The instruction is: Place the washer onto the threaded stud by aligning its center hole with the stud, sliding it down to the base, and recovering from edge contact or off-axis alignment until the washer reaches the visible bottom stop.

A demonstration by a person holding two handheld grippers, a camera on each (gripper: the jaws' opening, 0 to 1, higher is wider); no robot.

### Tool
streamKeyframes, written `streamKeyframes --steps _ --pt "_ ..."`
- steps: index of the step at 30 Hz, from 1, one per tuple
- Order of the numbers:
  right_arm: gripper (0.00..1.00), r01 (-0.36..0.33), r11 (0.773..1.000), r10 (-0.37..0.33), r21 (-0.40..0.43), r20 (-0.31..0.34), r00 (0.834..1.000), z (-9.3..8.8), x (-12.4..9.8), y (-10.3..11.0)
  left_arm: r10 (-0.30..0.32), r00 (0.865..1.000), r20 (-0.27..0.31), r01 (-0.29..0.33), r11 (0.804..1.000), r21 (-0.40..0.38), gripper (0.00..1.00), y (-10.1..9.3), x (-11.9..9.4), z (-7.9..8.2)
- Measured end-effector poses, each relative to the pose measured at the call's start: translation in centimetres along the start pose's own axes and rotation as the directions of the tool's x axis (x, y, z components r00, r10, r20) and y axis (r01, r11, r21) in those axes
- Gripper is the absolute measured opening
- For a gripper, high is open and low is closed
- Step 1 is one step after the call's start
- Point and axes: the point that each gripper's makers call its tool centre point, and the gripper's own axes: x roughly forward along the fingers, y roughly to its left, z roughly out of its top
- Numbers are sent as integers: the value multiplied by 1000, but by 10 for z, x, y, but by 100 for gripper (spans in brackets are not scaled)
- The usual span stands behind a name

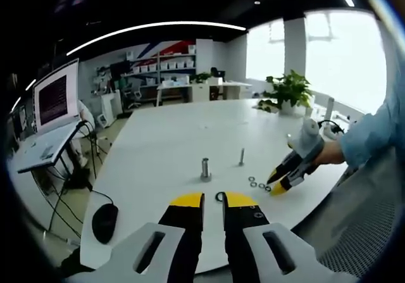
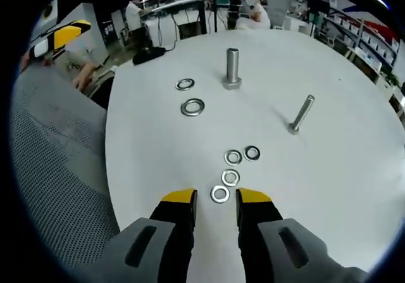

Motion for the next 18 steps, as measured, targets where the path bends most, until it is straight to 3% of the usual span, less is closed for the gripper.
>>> streamKeyframes --steps 13,18 --pt "15 30 999 -30 -16 25 999 2 -1 -8 0 1000 0 0 1000 -2 9 0 0 0" --pt "15 34 999 -33 -15 22 999 2 -1 -8 2 1000 0 -2 1000 -3 9 0 0 0"
